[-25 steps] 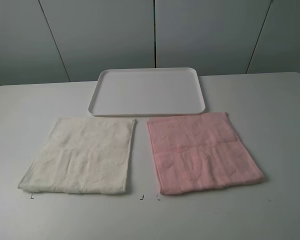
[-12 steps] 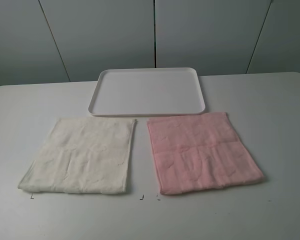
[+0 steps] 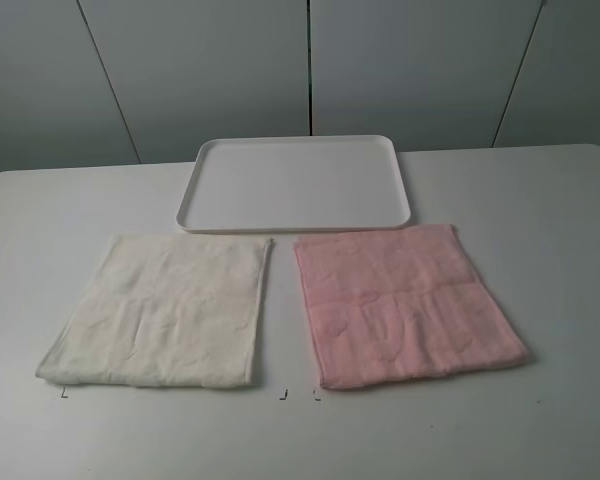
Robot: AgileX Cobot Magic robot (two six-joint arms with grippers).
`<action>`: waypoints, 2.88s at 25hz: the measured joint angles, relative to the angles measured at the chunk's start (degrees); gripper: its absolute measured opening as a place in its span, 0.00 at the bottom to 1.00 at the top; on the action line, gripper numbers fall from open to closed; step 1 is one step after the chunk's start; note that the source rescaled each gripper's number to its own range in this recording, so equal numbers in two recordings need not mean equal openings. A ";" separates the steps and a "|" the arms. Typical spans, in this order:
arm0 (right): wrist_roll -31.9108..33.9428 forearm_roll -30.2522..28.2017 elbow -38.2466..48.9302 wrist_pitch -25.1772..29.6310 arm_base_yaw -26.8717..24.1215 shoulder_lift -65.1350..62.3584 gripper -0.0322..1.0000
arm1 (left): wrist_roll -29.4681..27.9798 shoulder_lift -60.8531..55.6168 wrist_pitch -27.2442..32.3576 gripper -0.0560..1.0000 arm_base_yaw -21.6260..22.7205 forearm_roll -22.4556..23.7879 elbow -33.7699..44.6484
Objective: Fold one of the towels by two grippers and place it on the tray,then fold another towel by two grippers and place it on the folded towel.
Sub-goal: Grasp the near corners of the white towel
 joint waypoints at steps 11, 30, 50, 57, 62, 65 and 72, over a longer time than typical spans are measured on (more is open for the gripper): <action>-3.02 4.61 0.00 0.84 0.00 0.00 1.00 | 2.16 2.97 0.40 0.99 -0.09 -0.82 -1.56; -30.50 26.56 -10.78 -12.43 0.00 40.08 1.00 | 33.99 53.27 2.97 0.99 -0.09 -2.17 -22.94; -38.56 16.61 -17.39 -20.00 27.02 73.90 1.00 | 73.20 95.24 -5.38 0.99 -2.72 -0.82 -24.60; -41.43 16.23 -17.79 -22.82 31.87 82.06 1.00 | 84.43 101.44 -7.82 0.99 -2.85 -4.03 -23.30; -41.91 16.23 -20.97 -23.37 33.30 87.63 1.00 | 86.35 101.66 -13.86 0.99 -2.85 -0.82 -18.52; -42.92 15.52 -23.17 -23.70 35.68 90.39 1.00 | 86.85 101.66 -18.10 0.99 -2.85 -0.82 -15.81; -42.92 11.06 -26.43 -23.70 42.25 95.35 1.00 | 92.97 101.66 -21.11 0.99 -2.85 -0.82 -11.20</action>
